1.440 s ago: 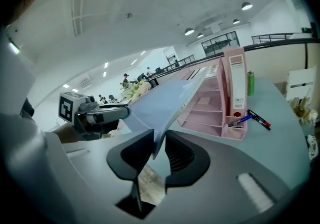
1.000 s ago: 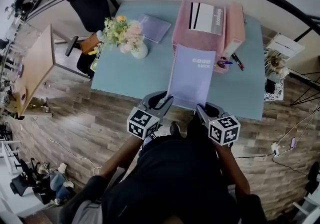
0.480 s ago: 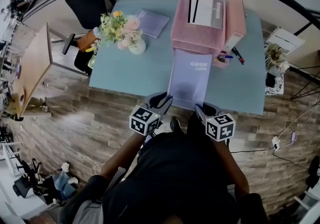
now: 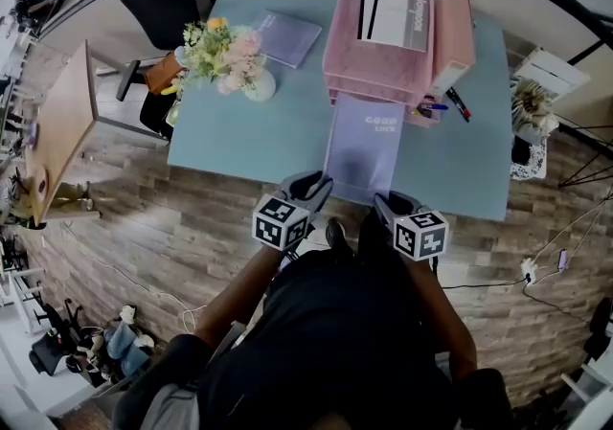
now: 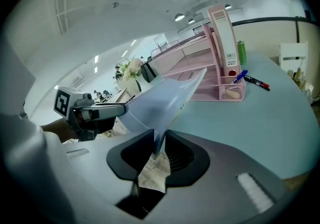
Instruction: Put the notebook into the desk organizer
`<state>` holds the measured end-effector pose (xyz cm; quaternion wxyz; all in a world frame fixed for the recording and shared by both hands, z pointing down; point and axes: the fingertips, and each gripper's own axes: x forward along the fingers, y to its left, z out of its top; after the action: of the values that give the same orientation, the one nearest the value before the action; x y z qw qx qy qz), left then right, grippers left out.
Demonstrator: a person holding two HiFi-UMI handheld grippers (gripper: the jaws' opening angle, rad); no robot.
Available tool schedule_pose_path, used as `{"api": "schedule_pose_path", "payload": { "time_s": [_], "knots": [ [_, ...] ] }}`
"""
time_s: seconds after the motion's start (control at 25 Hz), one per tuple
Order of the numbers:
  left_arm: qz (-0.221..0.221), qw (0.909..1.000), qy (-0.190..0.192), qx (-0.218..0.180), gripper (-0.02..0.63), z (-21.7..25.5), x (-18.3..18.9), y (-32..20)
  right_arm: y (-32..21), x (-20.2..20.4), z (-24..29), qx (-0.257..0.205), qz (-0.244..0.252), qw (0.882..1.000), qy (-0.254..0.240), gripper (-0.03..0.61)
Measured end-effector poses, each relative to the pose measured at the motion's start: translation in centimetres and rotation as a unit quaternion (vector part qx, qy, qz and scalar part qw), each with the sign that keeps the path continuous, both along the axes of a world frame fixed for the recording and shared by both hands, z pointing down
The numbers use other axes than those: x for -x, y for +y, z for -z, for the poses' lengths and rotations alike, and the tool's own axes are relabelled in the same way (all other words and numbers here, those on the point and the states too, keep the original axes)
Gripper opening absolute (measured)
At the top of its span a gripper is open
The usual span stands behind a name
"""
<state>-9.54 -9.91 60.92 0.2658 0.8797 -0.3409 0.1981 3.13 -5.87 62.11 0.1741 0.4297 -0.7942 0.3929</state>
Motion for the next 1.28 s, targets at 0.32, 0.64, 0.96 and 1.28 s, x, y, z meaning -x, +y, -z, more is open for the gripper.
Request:
{"api": "schedule_pose_path", "payload": {
  "time_s": [0.32,0.64,0.96,1.28],
  "knots": [
    [0.009,0.9999,-0.001,0.011,0.158,-0.7,-1.2,-2.6,-2.6,-1.3,-0.8,0.010,0.002,1.000,-0.006,0.071],
    [0.023,0.9994,-0.003,0.027,0.158,-1.9,-2.4,-6.3,-6.5,-2.8,-1.8,0.031,-0.003,0.999,-0.025,0.071],
    [0.041,0.9981,-0.009,0.044,0.157,-3.9,-3.4,-10.2,-10.6,-4.4,-3.6,0.046,-0.021,0.998,-0.036,0.064],
    [0.063,0.9961,-0.016,0.059,0.150,-6.1,-3.9,-13.9,-14.6,-5.6,-5.6,0.063,-0.051,0.995,-0.065,0.053]
  ]
}}
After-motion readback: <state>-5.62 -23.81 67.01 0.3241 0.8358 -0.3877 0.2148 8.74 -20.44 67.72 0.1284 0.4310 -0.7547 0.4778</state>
